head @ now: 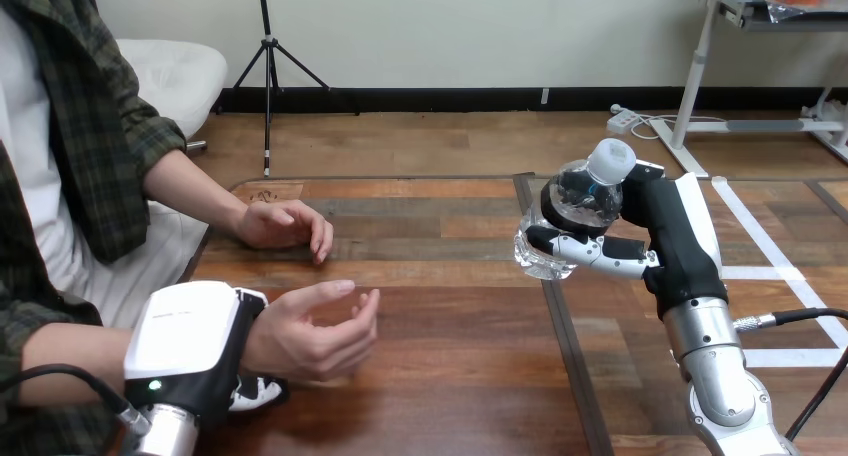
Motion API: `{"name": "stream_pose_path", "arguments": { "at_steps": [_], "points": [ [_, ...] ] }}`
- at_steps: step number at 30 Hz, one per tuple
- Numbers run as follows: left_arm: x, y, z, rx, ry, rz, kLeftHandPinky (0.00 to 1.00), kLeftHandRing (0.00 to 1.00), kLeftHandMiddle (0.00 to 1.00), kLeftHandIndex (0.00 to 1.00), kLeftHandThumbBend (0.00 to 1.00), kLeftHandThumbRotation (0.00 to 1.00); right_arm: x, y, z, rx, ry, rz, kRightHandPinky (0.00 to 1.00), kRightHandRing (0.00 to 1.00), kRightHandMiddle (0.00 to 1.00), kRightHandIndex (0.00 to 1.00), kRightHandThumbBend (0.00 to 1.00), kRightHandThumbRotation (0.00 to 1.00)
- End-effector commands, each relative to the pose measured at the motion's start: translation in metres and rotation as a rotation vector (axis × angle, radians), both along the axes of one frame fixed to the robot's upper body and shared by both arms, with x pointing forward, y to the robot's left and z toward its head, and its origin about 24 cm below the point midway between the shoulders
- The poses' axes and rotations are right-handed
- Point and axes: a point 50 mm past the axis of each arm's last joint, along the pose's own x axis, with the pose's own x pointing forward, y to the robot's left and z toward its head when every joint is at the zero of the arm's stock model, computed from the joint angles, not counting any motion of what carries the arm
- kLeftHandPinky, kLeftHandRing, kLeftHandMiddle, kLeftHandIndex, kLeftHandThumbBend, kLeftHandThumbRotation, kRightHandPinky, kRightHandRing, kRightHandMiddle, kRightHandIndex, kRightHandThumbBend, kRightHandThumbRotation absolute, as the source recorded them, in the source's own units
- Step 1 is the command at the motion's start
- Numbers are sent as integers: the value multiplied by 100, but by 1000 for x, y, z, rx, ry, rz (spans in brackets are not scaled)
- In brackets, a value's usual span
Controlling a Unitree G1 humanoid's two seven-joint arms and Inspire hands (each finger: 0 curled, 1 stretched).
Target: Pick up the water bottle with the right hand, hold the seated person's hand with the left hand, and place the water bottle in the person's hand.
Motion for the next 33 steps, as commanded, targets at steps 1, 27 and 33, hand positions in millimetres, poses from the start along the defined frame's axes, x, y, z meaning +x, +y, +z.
{"name": "stream_pose_path", "arguments": {
  "at_steps": [1, 27, 33],
  "points": [
    [5, -14, 13, -59, -73, -50, 37, 40, 43, 40, 85, 0, 19, 8, 41, 25, -176, 23, 39, 44, 48, 48, 72, 0],
    [3, -20, 23, -84, -114, -66, 35, 38, 42, 38, 85, 0, 20, 8, 41, 20, -174, 15, 39, 44, 48, 48, 73, 0],
    [2, -21, 25, -86, -119, -68, 35, 38, 42, 38, 85, 0, 20, 8, 41, 17, -177, 15, 38, 44, 48, 48, 73, 0]
  ]
}}
